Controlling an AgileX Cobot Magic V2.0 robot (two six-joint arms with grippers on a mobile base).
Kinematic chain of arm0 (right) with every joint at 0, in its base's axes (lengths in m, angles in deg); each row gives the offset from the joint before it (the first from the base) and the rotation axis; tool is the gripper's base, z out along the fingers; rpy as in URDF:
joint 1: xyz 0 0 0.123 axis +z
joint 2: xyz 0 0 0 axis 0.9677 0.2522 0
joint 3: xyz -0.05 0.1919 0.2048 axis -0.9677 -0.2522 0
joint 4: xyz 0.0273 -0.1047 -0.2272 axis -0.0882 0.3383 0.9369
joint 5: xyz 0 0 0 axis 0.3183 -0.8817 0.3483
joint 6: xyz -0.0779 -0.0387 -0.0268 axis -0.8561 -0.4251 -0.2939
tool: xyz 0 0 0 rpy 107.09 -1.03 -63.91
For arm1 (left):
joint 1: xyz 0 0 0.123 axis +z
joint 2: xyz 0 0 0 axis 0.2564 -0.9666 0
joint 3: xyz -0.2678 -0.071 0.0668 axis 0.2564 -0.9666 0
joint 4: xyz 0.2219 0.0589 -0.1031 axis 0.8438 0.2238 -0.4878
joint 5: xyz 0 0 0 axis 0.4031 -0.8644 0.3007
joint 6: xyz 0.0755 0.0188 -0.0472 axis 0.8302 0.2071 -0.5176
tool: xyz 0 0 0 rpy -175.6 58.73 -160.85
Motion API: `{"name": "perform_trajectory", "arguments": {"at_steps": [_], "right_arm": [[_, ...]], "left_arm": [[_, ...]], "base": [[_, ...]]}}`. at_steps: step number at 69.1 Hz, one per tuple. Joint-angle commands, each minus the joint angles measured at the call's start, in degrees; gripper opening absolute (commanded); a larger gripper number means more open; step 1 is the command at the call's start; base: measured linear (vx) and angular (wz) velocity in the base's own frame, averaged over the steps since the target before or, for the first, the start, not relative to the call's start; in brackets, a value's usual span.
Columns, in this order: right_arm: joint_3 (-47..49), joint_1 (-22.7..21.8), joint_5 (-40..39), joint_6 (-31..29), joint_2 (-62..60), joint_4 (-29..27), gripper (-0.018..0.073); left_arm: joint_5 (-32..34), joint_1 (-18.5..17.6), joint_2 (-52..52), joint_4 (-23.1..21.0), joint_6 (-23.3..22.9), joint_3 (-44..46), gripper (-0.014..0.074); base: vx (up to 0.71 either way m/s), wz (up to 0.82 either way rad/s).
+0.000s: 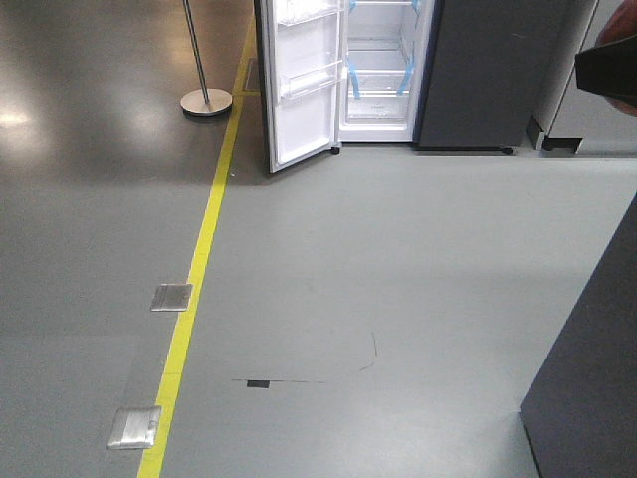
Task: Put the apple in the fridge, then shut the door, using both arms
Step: 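Continue driving toward the refrigerator with the apple held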
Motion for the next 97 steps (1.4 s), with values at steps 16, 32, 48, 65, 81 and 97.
{"name": "perform_trajectory", "arguments": {"at_steps": [16, 32, 48, 65, 81, 97], "right_arm": [[1.7, 0.0, -4.4, 0.1, -0.8, -1.0, 0.0076], [1.7, 0.0, -4.4, 0.1, -0.8, -1.0, 0.0076], [1.7, 0.0, -4.4, 0.1, -0.8, -1.0, 0.0076], [1.7, 0.0, -4.4, 0.1, -0.8, -1.0, 0.0076], [1.7, 0.0, -4.4, 0.1, -0.8, -1.0, 0.0076], [1.7, 0.0, -4.4, 0.1, -0.8, -1.0, 0.0076]], "left_arm": [[4.0, -0.1, 0.9, 0.0, -0.4, -0.9, -0.0008], [4.0, -0.1, 0.9, 0.0, -0.4, -0.9, -0.0008], [4.0, -0.1, 0.9, 0.0, -0.4, -0.9, -0.0008], [4.0, -0.1, 0.9, 0.0, -0.4, -0.9, -0.0008], [4.0, -0.1, 0.9, 0.0, -0.4, -0.9, -0.0008], [4.0, -0.1, 0.9, 0.0, -0.4, -0.9, -0.0008]], "base": [[0.16, 0.01], [0.16, 0.01], [0.17, 0.03], [0.17, 0.03], [0.16, 0.03], [0.16, 0.01]]}}
